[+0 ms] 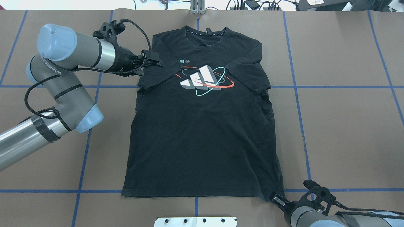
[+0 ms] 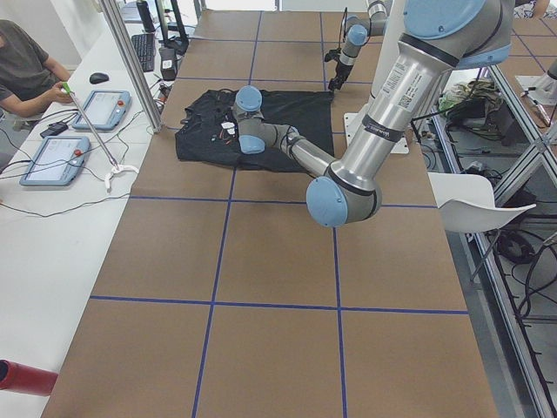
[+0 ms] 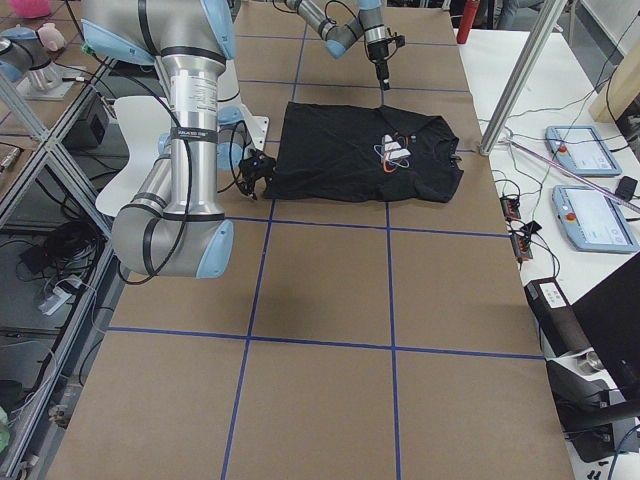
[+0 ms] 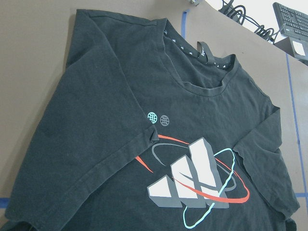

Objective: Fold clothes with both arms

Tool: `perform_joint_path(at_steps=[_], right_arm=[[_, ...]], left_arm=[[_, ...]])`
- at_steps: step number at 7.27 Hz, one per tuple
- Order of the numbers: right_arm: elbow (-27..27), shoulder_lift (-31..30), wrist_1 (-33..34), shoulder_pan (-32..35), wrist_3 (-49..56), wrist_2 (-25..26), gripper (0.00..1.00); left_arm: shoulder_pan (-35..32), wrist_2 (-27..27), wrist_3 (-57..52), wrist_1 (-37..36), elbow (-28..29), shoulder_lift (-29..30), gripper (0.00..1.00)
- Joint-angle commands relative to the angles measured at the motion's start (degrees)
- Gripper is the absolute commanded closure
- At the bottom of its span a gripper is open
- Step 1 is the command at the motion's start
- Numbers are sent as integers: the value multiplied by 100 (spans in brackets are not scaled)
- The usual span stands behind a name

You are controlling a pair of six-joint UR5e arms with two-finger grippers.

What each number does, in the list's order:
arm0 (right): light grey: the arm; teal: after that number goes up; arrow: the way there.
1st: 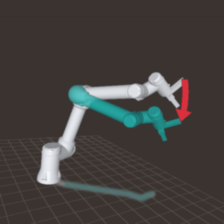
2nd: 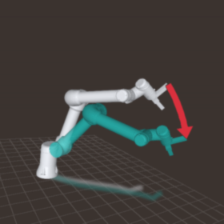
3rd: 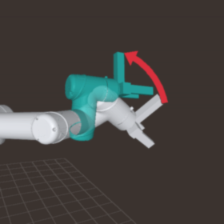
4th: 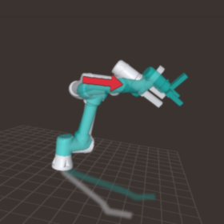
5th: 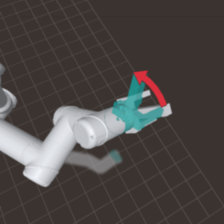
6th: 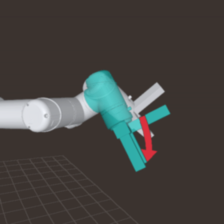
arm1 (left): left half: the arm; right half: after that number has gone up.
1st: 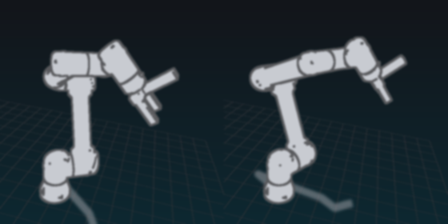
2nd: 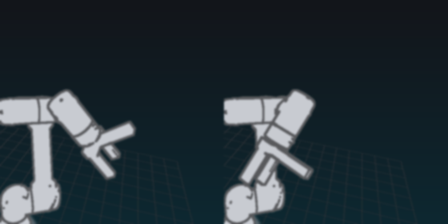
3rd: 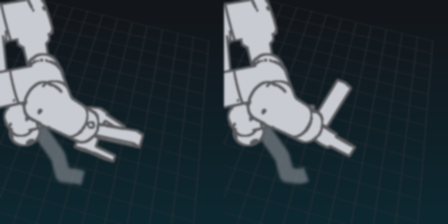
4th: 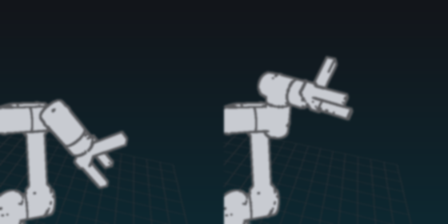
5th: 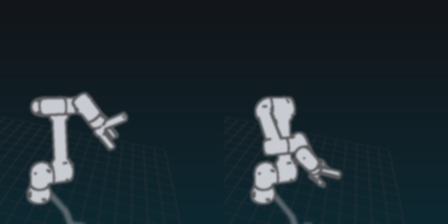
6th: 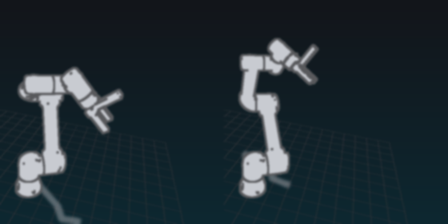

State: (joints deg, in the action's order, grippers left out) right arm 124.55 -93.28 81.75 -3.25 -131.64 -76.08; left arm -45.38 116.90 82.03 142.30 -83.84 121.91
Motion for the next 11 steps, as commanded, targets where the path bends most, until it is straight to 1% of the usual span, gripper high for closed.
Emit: perform_joint_path(at_steps=[1,4,5,11], right_arm=[[8,-6,-1,9,-11,6,26],[-1,30,-1,0,-11,6,26],[-1,21,-1,0,-11,6,26],[-53,56,-1,96,33,-3,26]], left_arm=[[3,-1,-3,0,8,-10,1],[11,-9,-3,0,26,-19,1],[29,-9,-12,9,0,-123,1],[29,-18,-21,9,8,-133,1]])
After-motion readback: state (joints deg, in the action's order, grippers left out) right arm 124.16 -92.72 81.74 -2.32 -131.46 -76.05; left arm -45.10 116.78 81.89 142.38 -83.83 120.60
